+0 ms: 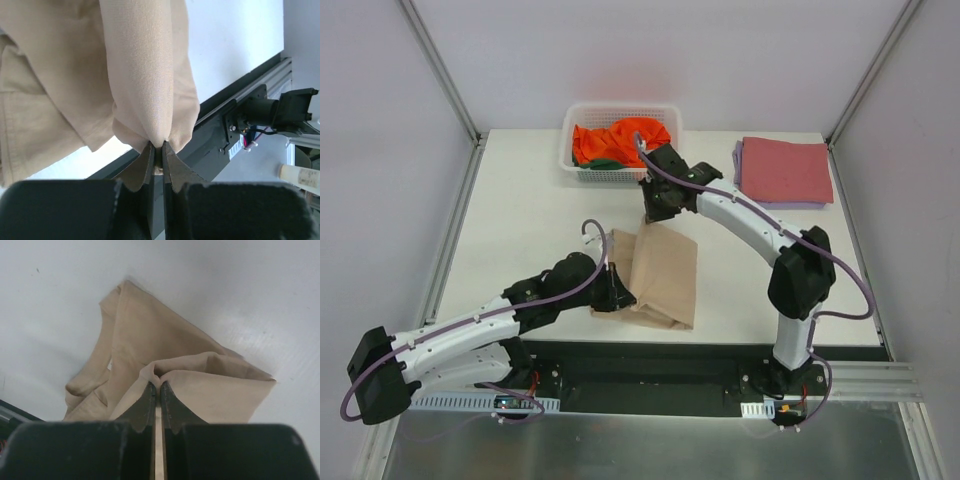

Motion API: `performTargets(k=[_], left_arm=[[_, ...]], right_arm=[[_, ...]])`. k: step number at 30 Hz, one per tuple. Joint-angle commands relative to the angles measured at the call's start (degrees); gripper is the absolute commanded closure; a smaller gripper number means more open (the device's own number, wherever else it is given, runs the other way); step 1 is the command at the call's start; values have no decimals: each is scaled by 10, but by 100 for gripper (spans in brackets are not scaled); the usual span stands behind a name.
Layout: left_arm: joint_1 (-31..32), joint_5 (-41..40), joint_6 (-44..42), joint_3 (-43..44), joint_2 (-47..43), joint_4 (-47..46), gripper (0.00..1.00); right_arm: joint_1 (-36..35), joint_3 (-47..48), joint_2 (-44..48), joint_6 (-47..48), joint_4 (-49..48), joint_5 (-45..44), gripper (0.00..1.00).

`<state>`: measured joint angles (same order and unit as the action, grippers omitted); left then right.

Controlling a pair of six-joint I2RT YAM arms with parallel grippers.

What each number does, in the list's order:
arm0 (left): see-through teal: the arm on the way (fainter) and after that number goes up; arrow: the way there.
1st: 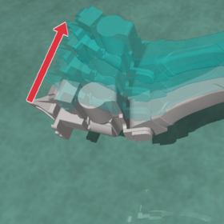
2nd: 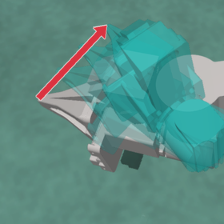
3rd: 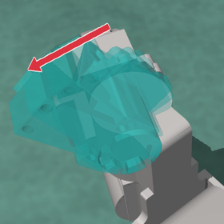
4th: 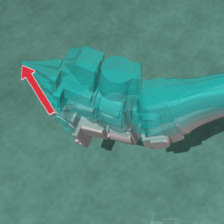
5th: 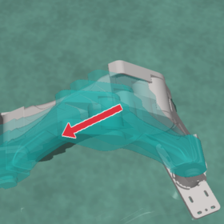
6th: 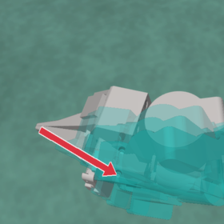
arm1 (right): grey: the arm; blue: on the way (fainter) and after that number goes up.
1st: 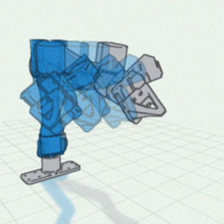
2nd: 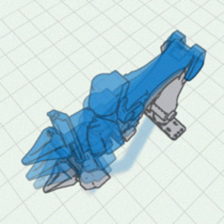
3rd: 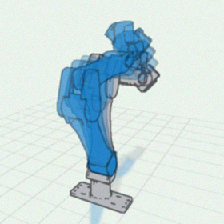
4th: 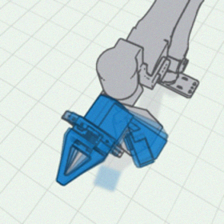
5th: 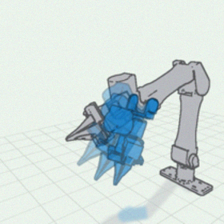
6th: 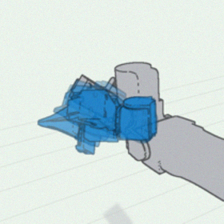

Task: Fold and stack the t-shirts
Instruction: Fold the long partially folded tshirt into a neat square

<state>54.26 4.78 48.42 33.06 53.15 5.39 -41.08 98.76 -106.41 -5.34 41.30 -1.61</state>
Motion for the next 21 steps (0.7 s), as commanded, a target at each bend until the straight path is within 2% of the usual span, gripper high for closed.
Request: performTargets(k=[1, 9, 15, 17, 18, 19, 20, 21], left_arm=[[-9, -20, 40, -34, -39, 31, 100], [-27, -44, 73, -70, -56, 76, 100], [-37, -99, 104, -80, -57, 132, 98], [-42, -128, 122, -76, -56, 174, 84], [-43, -145, 134, -70, -56, 203, 84], [-43, -161, 143, -61, -56, 229, 84], [-43, -179, 153, -50, -56, 262, 81], [-43, -194, 165, -40, -56, 294, 70]], right_arm=[[-14, 33, -34, -16, -89, 10, 99], [-38, 51, -114, -36, -174, 68, 99], [-47, 56, -162, -62, -229, 98, 93], [-47, 66, -180, -70, -244, 114, 86], [-48, 72, -186, -71, -250, 126, 81], [-48, 79, -191, -70, -257, 146, 73], [-48, 88, -194, -70, -260, 176, 60], [-46, 99, -194, -61, -262, 209, 46]])
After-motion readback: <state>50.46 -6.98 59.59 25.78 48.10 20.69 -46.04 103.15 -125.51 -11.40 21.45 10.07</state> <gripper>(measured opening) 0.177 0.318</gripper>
